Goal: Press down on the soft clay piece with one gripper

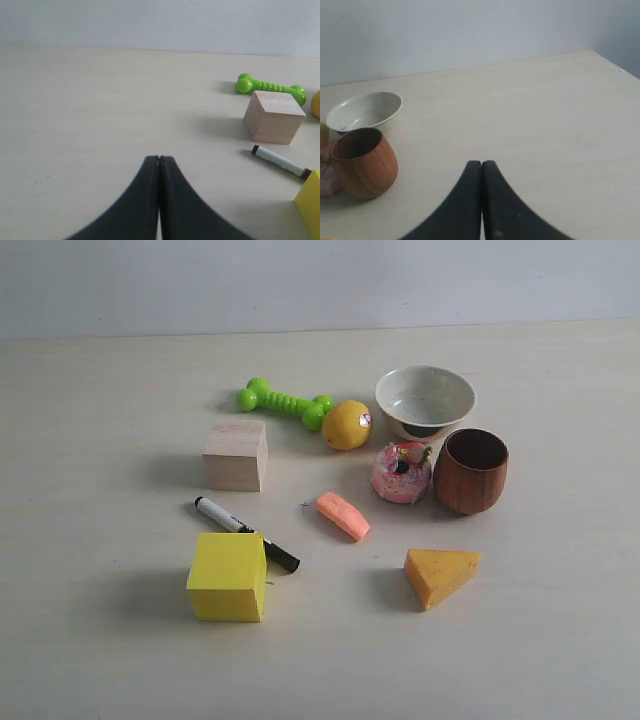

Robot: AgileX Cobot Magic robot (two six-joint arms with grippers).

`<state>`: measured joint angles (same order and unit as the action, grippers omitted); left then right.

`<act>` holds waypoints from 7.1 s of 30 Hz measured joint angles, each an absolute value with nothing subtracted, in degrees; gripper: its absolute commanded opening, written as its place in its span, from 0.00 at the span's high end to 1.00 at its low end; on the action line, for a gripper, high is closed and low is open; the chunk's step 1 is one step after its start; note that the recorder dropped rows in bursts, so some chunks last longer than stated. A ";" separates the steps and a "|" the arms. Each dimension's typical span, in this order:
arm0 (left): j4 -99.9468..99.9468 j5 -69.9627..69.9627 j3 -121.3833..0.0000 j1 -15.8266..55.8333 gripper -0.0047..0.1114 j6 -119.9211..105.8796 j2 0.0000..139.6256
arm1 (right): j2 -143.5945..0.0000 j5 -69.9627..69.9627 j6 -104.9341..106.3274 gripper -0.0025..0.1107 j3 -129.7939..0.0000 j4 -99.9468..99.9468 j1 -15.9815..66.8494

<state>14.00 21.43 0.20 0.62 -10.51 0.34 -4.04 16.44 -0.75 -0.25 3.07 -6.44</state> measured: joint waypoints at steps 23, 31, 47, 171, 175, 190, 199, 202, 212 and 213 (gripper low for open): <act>14.00 21.43 0.20 0.62 0.96 -10.51 0.34 | -4.04 16.44 -0.75 0.98 -0.25 3.07 -6.44; 14.00 21.43 0.20 0.62 0.96 -10.51 0.34 | -4.04 16.44 -0.75 0.98 -0.25 3.07 -6.44; 14.00 21.43 0.20 0.62 0.96 -10.51 0.34 | -4.04 -6.79 -0.75 0.98 -0.25 3.07 -6.44; 14.00 21.43 0.20 0.62 0.96 -10.51 0.34 | -109.05 45.94 -43.15 0.98 -76.27 21.42 28.59; 14.00 21.43 0.20 0.62 0.96 -10.51 0.34 | -112.20 49.52 -47.12 0.98 -76.72 21.05 28.59; 14.00 21.43 0.20 0.62 0.96 -10.51 0.34 | -114.91 52.61 -53.29 0.98 -77.27 21.01 28.77; 14.00 21.43 0.20 0.62 0.96 -10.51 0.34 | -114.91 47.85 -52.64 0.98 -77.27 20.90 28.77; 14.00 21.43 0.20 0.62 0.96 -10.51 0.34 | -114.91 47.11 -52.59 0.98 -77.27 21.01 28.77; 14.00 21.43 0.20 0.62 0.96 -10.51 0.34 | -114.91 46.74 -60.71 0.98 -77.27 20.38 28.87; 14.00 21.43 0.20 0.62 0.96 -10.51 0.34 | -114.91 46.33 -61.08 0.98 -77.27 20.22 28.91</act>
